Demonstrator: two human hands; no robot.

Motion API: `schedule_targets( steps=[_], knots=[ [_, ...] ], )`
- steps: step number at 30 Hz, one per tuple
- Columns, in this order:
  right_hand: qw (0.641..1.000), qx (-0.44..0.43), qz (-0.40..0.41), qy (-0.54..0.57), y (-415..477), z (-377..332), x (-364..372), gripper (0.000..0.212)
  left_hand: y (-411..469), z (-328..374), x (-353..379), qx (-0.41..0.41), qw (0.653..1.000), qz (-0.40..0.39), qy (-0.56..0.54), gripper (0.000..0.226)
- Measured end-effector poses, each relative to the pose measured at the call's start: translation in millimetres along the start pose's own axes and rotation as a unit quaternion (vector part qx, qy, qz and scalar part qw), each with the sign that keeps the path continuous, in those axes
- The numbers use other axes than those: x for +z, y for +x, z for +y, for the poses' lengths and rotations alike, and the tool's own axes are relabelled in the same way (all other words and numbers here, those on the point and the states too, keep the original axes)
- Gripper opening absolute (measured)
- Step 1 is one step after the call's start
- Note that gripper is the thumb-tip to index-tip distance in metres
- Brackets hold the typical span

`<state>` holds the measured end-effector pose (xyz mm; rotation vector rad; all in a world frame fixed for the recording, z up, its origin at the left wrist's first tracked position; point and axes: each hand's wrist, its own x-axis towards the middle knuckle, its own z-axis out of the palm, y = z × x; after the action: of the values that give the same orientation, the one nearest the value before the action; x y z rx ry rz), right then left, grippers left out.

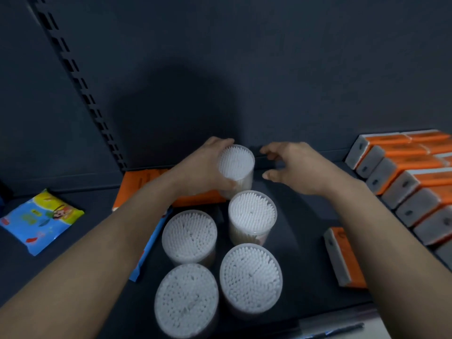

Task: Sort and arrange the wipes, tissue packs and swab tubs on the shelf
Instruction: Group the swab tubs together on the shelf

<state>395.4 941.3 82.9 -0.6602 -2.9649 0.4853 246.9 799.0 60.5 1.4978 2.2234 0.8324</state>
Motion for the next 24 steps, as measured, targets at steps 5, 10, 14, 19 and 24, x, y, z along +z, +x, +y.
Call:
schedule_targets(
  steps=[5, 10, 14, 19, 24],
  knots=[
    [0.999, 0.02, 0.023, -0.022, -1.8, 18.1, -1.3, 0.055, 26.5, 5.6, 10.5, 0.009, 0.999, -0.043, 0.007, 0.092],
    [0.999, 0.021, 0.025, -0.034, -1.1, 26.3, -0.9, 0.055, 37.9, 8.2, 23.4, 0.009, 0.999, -0.046, -0.002, 0.091],
    [0.999, 0.018, 0.023, -0.032, -2.8, 28.4, -2.2, 0.054, 41.5, 2.4, 37.3, 0.008, 0.998, -0.054, 0.032, 0.094],
    [0.999, -0.02, 0.039, -0.033, 2.3, 19.3, -0.8, 0.053, 31.5, -0.7, 22.9, -0.003, 0.998, -0.063, -0.005, 0.09],
    [0.997, -0.069, 0.025, -0.012, 23.2, -14.7, 3.6, 0.054, -8.7, -32.5, -17.7, -0.043, 0.997, 0.051, -0.046, 0.061]
  ],
)
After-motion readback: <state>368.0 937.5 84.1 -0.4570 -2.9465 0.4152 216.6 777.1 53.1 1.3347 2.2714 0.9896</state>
